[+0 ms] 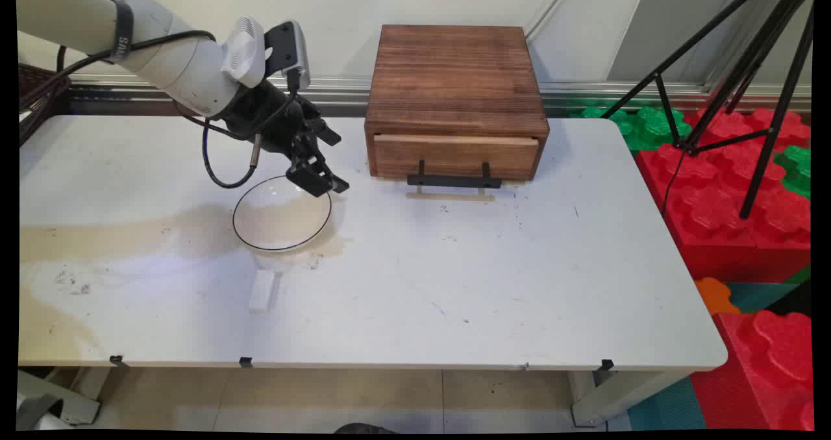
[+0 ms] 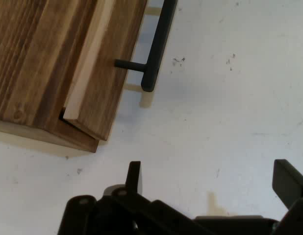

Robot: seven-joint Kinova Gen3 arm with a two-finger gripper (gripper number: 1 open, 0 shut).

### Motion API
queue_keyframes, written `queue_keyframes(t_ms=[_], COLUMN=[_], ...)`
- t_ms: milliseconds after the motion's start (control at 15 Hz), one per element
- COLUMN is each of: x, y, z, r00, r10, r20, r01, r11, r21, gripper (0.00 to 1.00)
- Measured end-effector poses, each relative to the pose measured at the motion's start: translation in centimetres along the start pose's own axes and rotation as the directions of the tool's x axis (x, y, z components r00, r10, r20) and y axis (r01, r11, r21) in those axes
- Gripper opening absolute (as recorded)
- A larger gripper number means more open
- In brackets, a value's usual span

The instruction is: Open the drawer

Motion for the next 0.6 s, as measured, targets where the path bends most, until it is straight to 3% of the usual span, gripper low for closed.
queue_keyframes(t_ms=[600], x=[0.62], y=[0.23], z=[0.38], r00=[1.000], r10=[0.006], r20=[0.017], r01=[-0.006], r11=[1.000], r21=[0.001], gripper=[1.00])
